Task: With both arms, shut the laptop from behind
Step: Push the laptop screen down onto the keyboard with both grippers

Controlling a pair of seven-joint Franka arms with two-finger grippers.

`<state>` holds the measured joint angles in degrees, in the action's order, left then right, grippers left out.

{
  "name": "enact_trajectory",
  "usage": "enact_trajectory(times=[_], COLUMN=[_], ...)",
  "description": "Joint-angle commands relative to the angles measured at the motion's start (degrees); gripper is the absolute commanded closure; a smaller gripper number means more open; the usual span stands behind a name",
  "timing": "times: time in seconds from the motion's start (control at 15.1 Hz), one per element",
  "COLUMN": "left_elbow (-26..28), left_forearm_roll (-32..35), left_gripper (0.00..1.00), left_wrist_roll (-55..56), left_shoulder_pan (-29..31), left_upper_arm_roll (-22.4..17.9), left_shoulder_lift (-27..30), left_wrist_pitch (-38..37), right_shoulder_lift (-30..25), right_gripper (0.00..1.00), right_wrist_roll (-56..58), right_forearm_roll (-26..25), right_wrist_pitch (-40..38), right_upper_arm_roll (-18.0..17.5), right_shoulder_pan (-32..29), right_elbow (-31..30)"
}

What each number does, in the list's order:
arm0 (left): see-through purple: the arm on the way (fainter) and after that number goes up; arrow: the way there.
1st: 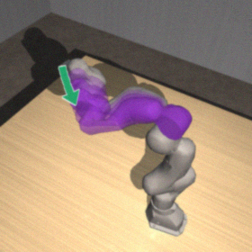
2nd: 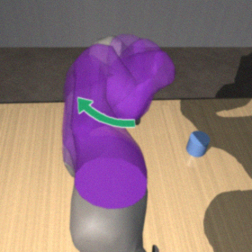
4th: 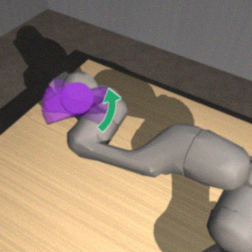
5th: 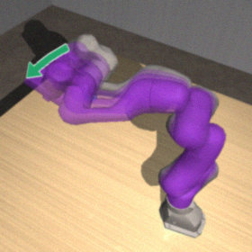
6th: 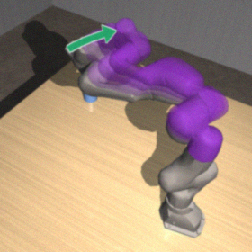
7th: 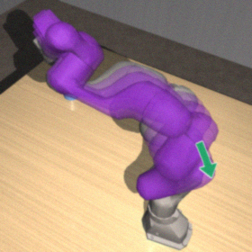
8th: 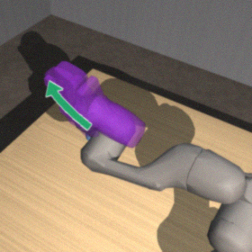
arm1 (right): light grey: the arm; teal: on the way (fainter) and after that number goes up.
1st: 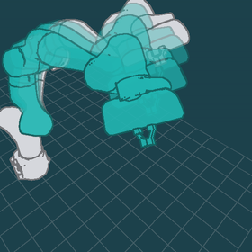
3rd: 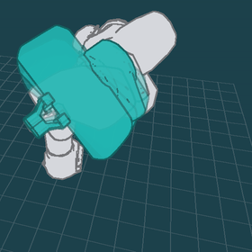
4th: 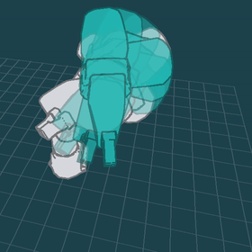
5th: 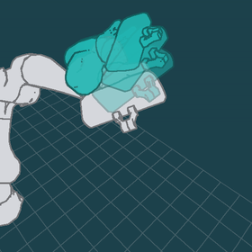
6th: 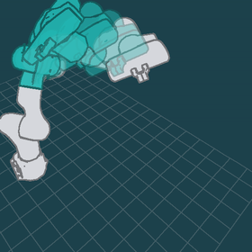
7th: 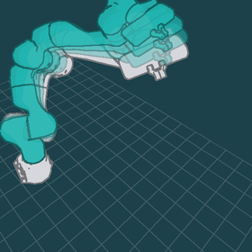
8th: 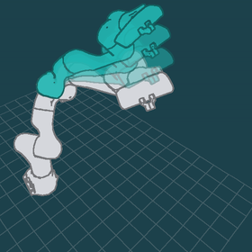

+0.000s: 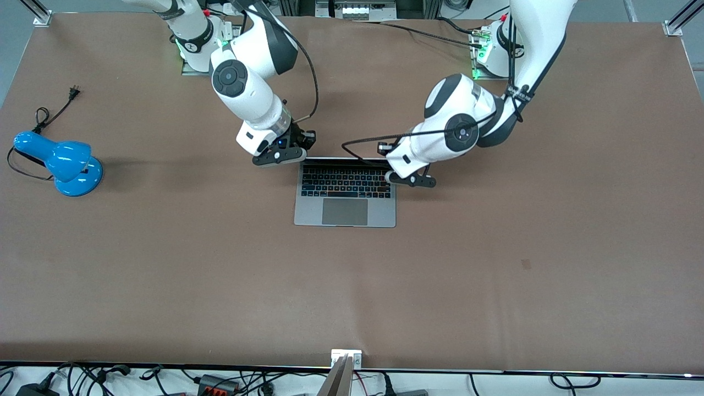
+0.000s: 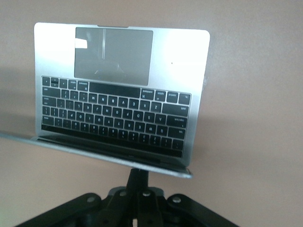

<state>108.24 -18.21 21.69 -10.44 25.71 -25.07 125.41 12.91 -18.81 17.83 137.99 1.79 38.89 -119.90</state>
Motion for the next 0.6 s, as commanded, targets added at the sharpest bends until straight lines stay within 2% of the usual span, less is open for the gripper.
enact_trajectory(times=[0.0,0.27,0.53], left_elbow=[-3.73,-8.04,-9.36], left_forearm_roll=[1.51,1.95,2.12], left_gripper=[1.0,1.0,1.0], left_wrist_roll=[0.02,0.11,0.11], left_shoulder_pan=[-0.02,-0.02,-0.28], left_upper_arm_roll=[-0.13,-0.31,-0.31], left_shoulder_lift=[-3.49,-7.8,-9.91], left_wrist_pitch=[-0.34,-0.34,-0.25], right_shoulder_lift=[2.9,6.51,9.05], right_gripper=[1.0,1.0,1.0], right_wrist_roll=[0.35,0.35,0.27], right_forearm_roll=[-0.6,-0.78,-1.57], right_wrist_pitch=[0.87,1.84,3.06], right_upper_arm_roll=[-0.12,0.06,0.06], right_shoulder_pan=[-0.57,-1.1,-1.72], right_elbow=[3.17,6.69,9.15])
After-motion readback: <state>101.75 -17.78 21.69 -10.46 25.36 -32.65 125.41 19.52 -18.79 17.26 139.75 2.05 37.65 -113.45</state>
